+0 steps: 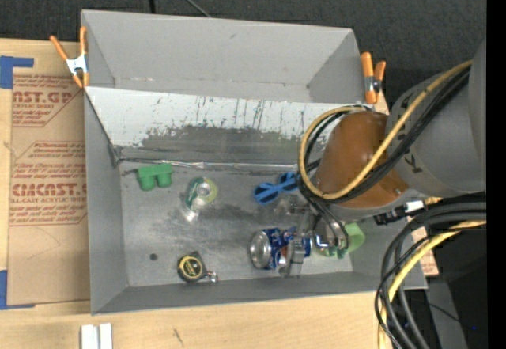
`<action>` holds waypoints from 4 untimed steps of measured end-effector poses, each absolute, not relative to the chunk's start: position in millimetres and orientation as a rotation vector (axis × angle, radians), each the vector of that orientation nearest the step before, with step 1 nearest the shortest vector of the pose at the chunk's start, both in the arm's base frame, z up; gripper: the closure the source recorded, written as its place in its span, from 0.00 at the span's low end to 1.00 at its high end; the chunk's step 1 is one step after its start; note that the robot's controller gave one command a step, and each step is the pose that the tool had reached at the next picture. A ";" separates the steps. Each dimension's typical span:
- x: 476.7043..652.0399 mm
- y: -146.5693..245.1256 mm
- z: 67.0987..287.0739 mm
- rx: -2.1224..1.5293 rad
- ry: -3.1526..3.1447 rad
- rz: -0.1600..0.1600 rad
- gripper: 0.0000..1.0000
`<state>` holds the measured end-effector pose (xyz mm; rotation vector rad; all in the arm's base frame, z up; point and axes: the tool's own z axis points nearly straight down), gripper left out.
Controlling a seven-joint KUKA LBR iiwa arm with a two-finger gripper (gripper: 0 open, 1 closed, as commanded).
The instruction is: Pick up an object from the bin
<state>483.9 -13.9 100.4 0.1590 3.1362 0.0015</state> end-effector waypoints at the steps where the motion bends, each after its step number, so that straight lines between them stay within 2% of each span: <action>1: 483.7 -10.2 99.4 0.367 3.120 0.002 0.00; 2: 487.4 -13.4 68.5 0.572 3.093 0.001 0.00; 3: 487.1 -13.2 67.9 0.571 3.094 0.001 0.00; 4: 487.2 -13.2 68.0 0.571 3.094 0.001 1.00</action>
Offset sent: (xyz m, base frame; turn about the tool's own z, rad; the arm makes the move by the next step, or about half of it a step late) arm 0.0000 0.0028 -0.0004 0.1335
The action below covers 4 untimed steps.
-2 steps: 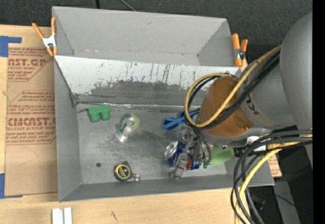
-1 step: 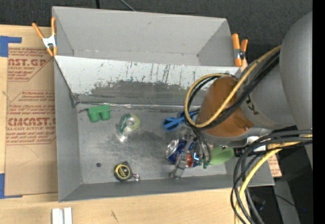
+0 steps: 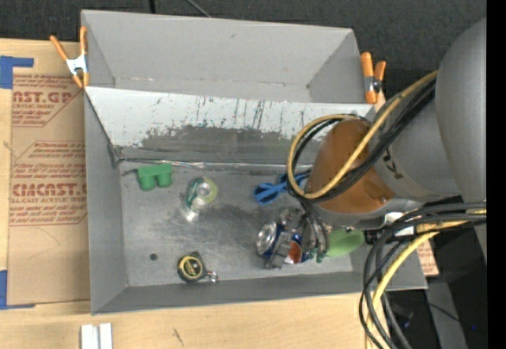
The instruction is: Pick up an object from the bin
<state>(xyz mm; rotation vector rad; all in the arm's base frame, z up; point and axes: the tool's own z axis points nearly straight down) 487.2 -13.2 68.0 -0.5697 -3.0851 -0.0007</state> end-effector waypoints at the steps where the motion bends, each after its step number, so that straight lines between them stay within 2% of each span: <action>1: 487.1 -12.5 87.2 -0.569 -3.090 -0.002 1.00; 2: 487.2 -11.8 98.5 -0.568 -3.090 -0.002 1.00; 3: 488.1 -10.9 139.3 -0.568 -3.094 -0.003 1.00; 4: 488.8 -10.1 165.3 -0.565 -3.093 -0.002 1.00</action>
Offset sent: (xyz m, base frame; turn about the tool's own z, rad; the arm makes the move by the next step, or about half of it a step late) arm -0.0001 0.0000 0.0190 0.0000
